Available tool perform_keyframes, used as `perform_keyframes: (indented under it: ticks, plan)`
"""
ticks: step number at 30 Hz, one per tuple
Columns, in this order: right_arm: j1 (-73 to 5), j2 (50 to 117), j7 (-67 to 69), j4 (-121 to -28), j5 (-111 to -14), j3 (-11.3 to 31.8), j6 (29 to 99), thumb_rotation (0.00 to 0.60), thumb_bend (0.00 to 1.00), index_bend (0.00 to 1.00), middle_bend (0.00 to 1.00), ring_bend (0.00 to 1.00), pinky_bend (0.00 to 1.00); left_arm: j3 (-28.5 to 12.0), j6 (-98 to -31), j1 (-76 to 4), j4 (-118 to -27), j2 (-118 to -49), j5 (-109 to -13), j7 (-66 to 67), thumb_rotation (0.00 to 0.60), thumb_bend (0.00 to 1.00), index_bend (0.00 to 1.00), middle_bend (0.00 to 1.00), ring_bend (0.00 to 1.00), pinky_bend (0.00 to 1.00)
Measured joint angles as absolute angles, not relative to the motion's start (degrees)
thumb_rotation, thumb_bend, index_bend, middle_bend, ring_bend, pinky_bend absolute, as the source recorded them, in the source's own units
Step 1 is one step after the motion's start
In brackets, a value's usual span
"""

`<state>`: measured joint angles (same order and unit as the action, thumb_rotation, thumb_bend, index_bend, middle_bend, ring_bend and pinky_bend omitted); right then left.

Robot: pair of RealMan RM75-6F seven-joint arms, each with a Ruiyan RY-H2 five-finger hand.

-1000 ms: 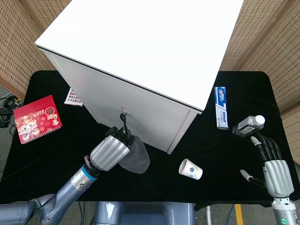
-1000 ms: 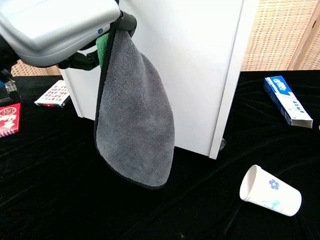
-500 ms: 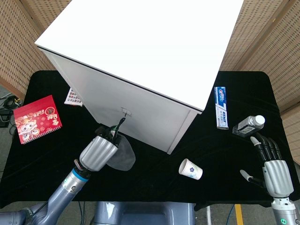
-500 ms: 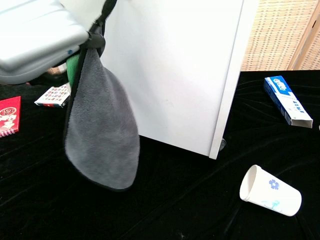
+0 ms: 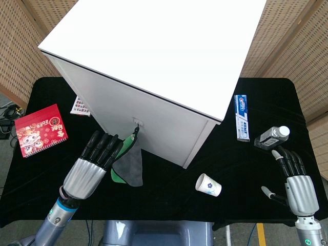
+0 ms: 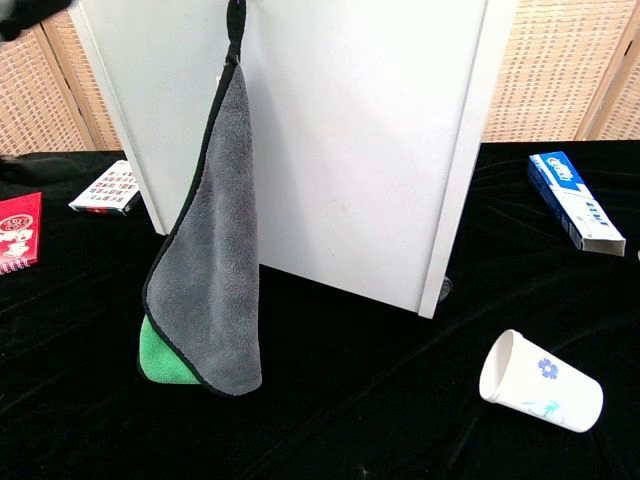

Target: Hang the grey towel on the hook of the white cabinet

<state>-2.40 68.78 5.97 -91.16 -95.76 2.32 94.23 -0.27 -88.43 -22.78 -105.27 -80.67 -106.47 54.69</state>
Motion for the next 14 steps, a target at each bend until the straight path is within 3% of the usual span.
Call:
perform_keyframes:
  ticks: [7,14]
  plan:
    - [-2.5,69.0,5.1,-91.1,-95.9,2.1,93.8,0.6,0.15,0.0,0.0,0.0,0.0,6.6,-96.4,-13.5,-104.1,-77.3,-107.1,46.4,0.6,0.0,0.0,0.0,0.0,0.0]
    - [-2.6,69.0,2.1,-91.8,-95.9,1.5,92.5,0.6,0.15,0.0,0.0,0.0,0.0,9.1,-96.7,-8.4,-101.9,-75.0,-98.2,38.1,0.6,0.0,0.0,0.0,0.0,0.0]
